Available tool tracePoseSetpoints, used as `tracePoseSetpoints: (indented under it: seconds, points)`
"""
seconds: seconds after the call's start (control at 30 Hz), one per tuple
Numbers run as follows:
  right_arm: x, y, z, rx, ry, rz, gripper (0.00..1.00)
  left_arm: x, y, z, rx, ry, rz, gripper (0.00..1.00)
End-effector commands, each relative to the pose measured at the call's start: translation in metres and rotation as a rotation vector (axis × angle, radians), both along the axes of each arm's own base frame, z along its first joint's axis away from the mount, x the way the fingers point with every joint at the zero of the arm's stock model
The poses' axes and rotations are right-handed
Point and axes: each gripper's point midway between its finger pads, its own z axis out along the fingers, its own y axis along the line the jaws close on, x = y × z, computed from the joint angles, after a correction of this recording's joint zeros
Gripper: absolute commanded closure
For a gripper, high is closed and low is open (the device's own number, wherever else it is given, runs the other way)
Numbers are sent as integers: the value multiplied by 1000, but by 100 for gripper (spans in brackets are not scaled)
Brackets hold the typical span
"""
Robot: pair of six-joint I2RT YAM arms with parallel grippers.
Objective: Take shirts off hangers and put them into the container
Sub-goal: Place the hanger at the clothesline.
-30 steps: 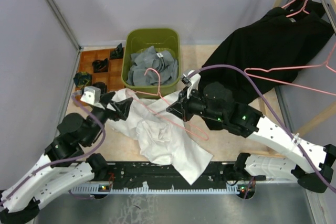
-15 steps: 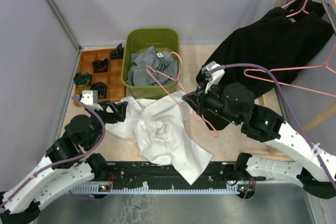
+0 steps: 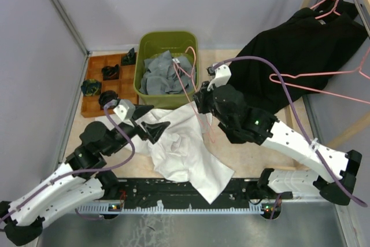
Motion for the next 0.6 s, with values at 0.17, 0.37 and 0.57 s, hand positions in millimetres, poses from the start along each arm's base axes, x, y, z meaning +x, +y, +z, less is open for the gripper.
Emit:
tracePoseSetpoints:
  seconds: [0.17, 0.37, 0.57]
  points:
    - [40, -12, 42, 243, -84, -296, 100, -30, -51, 8, -4, -163, -327, 1]
    - [59, -13, 29, 172, -47, -439, 100, -22, -56, 21, -24, -276, -304, 3]
    - [73, -23, 32, 165, -68, -577, 100, -12, -74, 11, 66, -290, -281, 11]
